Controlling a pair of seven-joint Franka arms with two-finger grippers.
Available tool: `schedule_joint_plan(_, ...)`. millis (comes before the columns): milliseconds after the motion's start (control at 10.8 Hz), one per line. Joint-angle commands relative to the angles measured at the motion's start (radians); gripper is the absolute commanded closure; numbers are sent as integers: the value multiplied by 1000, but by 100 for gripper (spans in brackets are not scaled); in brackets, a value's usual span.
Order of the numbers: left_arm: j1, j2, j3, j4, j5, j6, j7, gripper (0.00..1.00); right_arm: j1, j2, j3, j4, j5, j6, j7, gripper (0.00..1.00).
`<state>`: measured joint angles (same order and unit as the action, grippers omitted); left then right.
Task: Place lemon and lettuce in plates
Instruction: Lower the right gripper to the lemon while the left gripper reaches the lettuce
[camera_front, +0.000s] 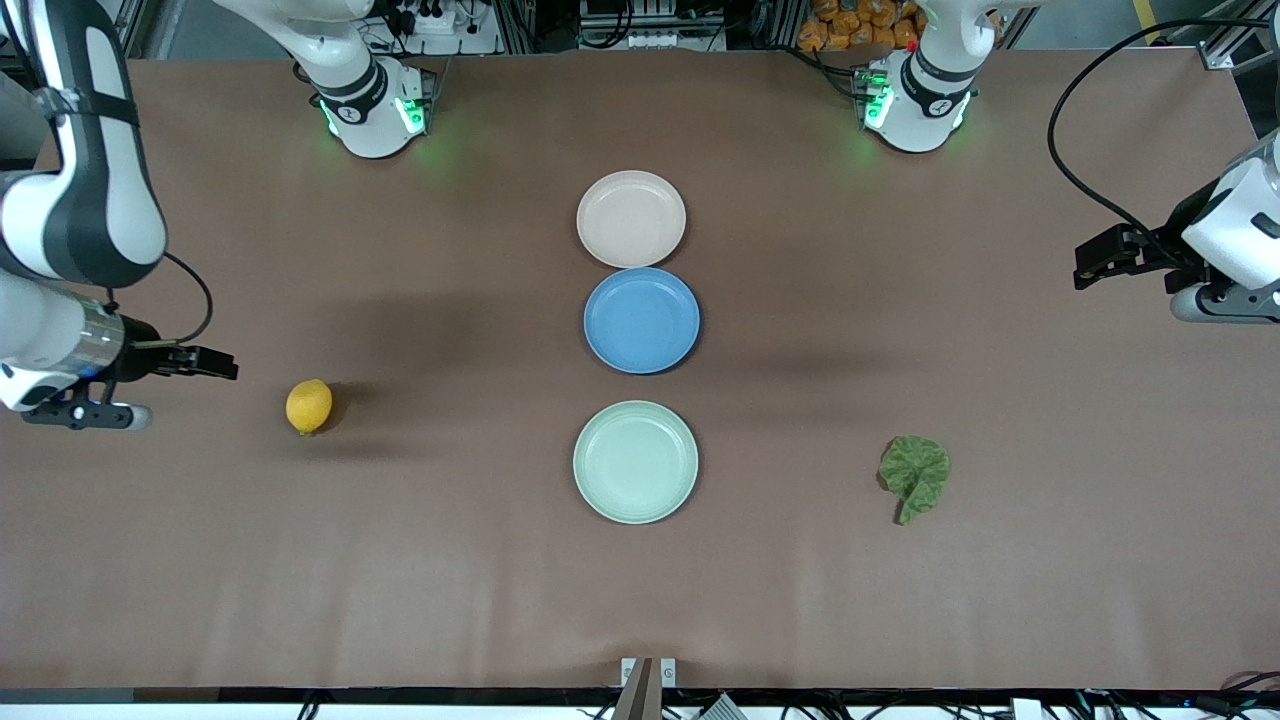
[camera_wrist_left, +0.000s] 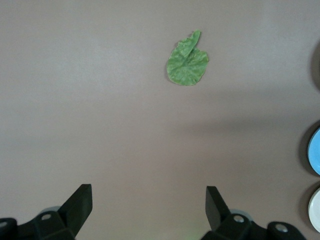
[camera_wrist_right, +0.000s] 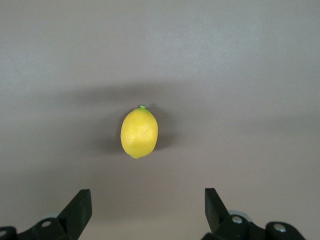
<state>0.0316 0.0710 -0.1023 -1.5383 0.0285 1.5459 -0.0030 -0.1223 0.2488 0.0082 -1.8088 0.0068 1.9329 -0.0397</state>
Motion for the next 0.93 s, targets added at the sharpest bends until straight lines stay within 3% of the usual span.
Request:
schedule_joint_plan(0,14,104,-19,-69,7,178,-9,0,12,-6,7,-41,-13,31,70,0)
schedule_joint_plan(836,8,131,-19,-126,7,287,-12,0,29,59,7,-40,-4,47,150,0)
